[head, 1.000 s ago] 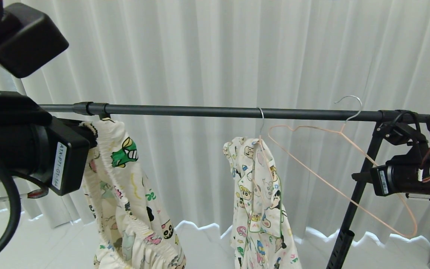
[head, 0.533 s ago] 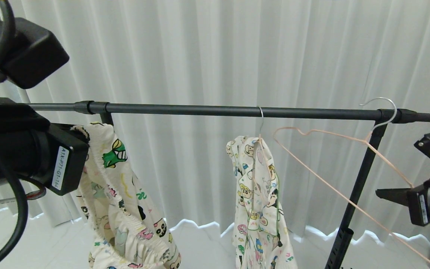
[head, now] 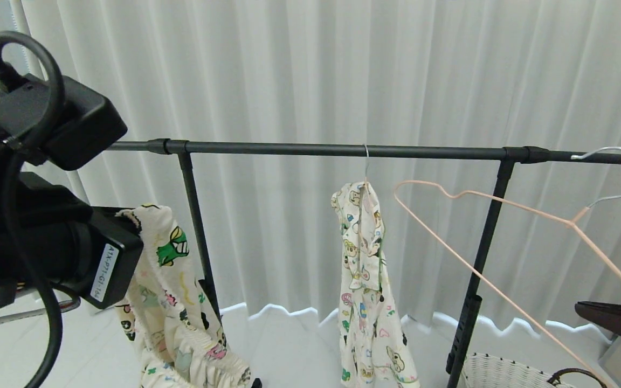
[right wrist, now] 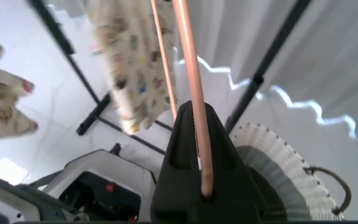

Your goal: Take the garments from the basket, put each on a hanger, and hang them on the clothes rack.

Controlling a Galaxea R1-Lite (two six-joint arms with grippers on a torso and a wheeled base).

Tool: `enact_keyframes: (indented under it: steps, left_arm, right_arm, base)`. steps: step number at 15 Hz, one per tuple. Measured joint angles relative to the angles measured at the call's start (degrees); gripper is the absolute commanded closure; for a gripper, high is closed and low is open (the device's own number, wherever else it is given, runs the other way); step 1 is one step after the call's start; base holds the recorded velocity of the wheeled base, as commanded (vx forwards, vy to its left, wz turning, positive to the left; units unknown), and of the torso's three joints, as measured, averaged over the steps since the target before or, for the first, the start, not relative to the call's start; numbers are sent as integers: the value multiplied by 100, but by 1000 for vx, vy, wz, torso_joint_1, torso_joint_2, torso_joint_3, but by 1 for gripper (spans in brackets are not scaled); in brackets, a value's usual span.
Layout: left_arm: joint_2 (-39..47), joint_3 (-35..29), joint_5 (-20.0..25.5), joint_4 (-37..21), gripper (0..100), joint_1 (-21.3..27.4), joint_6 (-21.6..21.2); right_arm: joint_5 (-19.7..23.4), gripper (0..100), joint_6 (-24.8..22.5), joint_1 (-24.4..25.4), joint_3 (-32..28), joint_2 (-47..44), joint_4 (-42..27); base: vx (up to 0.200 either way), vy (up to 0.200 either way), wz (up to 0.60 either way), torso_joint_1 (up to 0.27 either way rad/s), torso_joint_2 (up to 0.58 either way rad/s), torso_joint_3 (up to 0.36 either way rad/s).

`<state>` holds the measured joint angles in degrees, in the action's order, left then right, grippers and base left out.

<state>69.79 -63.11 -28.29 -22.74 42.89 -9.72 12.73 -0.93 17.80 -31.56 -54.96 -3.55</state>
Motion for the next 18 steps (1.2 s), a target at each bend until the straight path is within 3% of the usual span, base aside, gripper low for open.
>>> enact_keyframes:
  steps: [3, 8, 11, 14, 15, 16, 18]
  left_arm:
    - [5, 256, -6, 457, 100, -2, 4]
    - [5, 1056, -88, 1497, 100, -11, 1]
    - [121, 1159, -180, 1499, 100, -102, 428]
    - [367, 906, -211, 1226, 100, -446, 542]
    - [452, 719, -211, 873, 100, -538, 580]
    - [560, 518, -211, 621, 100, -610, 808]
    - [827, 178, -211, 451, 100, -658, 1658]
  right_arm:
    - [-4, 100, 13, 758, 15, 135, 21]
    - [-17, 100, 168, 2439, 98, 135, 5]
    - [-26, 100, 302, 3248, 61, -69, 7]
    - [-28, 100, 311, 3506, -107, -330, 11]
    - [-28, 100, 313, 3528, -190, -436, 18]
    - [-26, 100, 313, 3545, -256, -541, 21]
    - [-37, 100, 319, 3551, -372, -767, 18]
  base:
    - [-200, 0, 0, 2, 4, 6]
    - [0, 0, 0, 0, 0, 0]
    - [0, 0, 0, 0, 0, 0]
    - [0, 0, 0, 0, 0, 0]
    - [0, 0, 0, 0, 0, 0]
    - [0, 0, 0, 0, 0, 0]
    - [0, 0, 0, 0, 0, 0]
